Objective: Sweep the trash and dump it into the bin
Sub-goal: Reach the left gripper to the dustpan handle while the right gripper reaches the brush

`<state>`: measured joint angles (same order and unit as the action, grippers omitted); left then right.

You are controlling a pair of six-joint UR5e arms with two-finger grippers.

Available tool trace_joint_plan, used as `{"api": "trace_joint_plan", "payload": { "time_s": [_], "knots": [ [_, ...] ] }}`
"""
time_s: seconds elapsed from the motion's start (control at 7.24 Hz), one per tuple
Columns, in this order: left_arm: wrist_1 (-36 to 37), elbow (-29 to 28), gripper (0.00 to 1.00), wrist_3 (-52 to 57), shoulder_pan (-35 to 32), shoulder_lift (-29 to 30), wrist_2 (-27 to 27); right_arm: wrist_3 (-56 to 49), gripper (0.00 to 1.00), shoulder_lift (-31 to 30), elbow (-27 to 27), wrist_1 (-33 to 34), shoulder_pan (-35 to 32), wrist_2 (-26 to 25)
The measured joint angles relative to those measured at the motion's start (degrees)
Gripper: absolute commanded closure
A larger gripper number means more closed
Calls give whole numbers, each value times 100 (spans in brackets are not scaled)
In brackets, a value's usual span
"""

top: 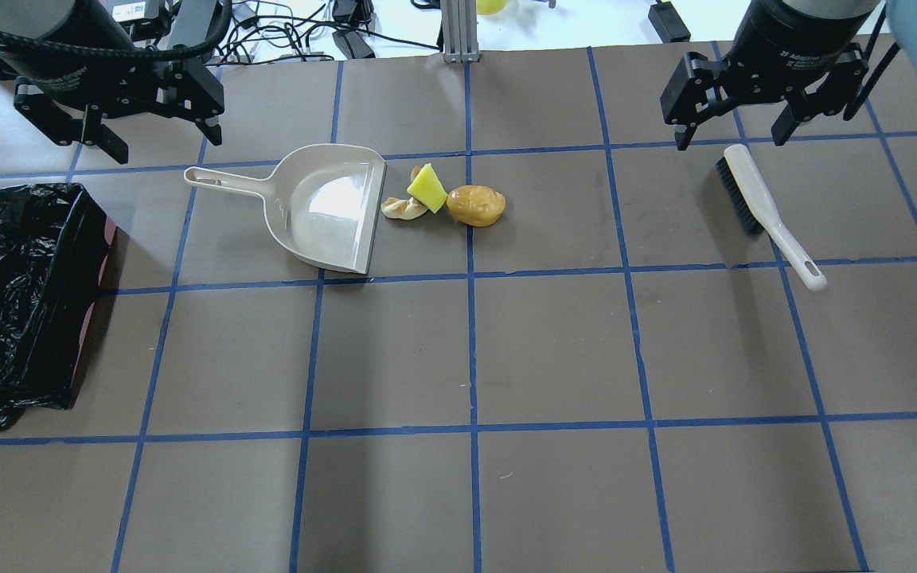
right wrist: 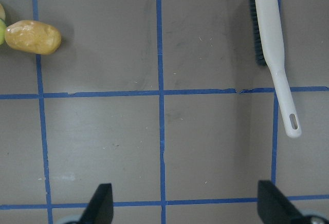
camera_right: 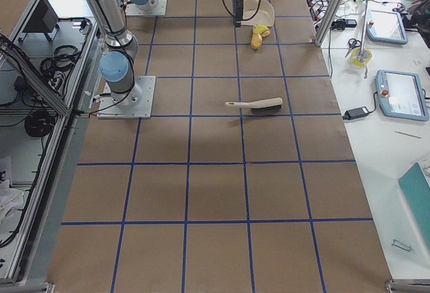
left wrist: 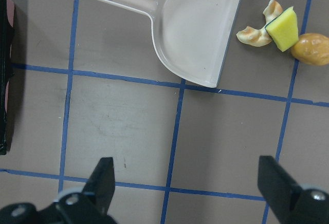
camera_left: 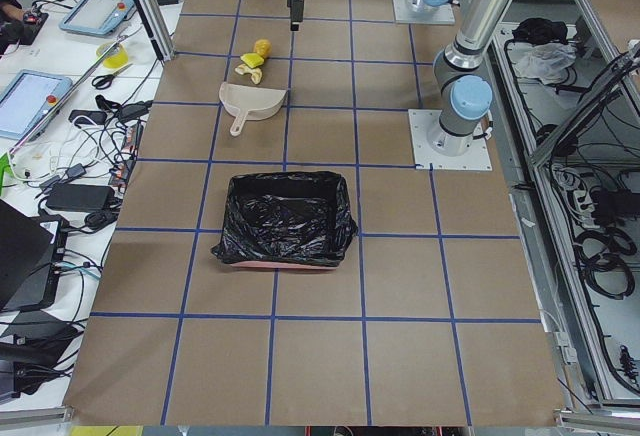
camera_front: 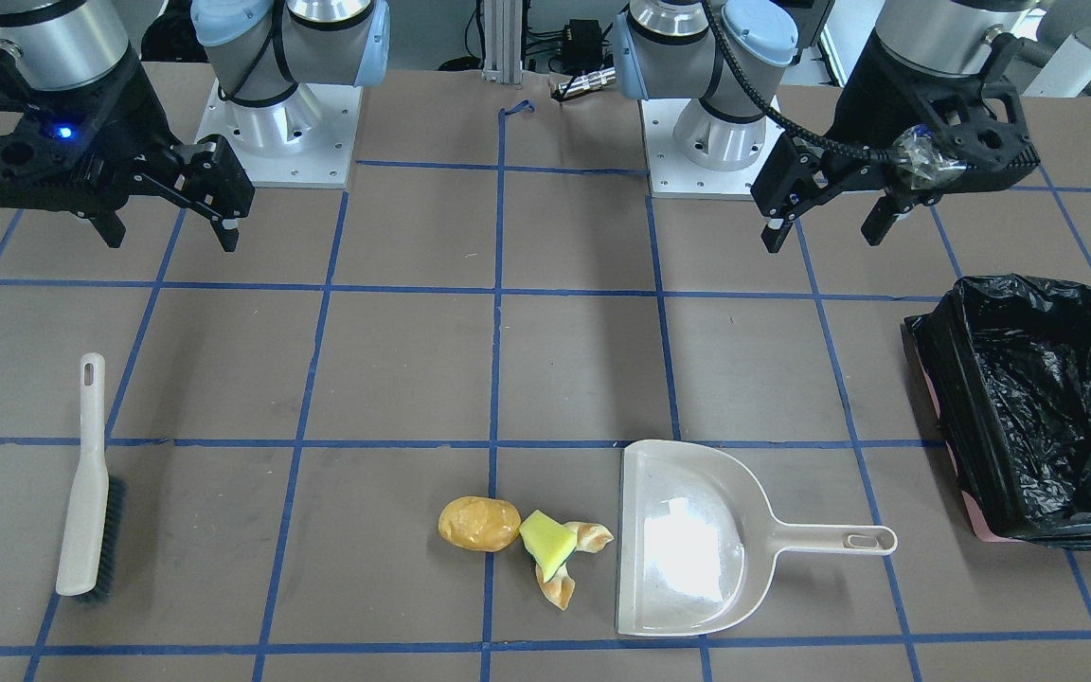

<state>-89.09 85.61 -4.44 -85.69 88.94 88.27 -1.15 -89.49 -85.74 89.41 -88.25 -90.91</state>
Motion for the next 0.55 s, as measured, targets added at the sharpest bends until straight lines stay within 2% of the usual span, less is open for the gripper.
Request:
{"api": "trace_joint_plan", "payload": {
  "time_s": [0.14, 0.28, 0.55],
  "knots": [
    [14, -4, 5, -5, -31, 20, 8, -10, 0, -16, -26, 22, 0, 2],
    [46, -5, 0, -3, -78, 44, 29, -33, 0, -21, -59, 72, -1, -7],
    [102, 9, 0, 67, -107, 90, 30, -44, 0, -21, -76, 115, -12, -1]
  ]
}}
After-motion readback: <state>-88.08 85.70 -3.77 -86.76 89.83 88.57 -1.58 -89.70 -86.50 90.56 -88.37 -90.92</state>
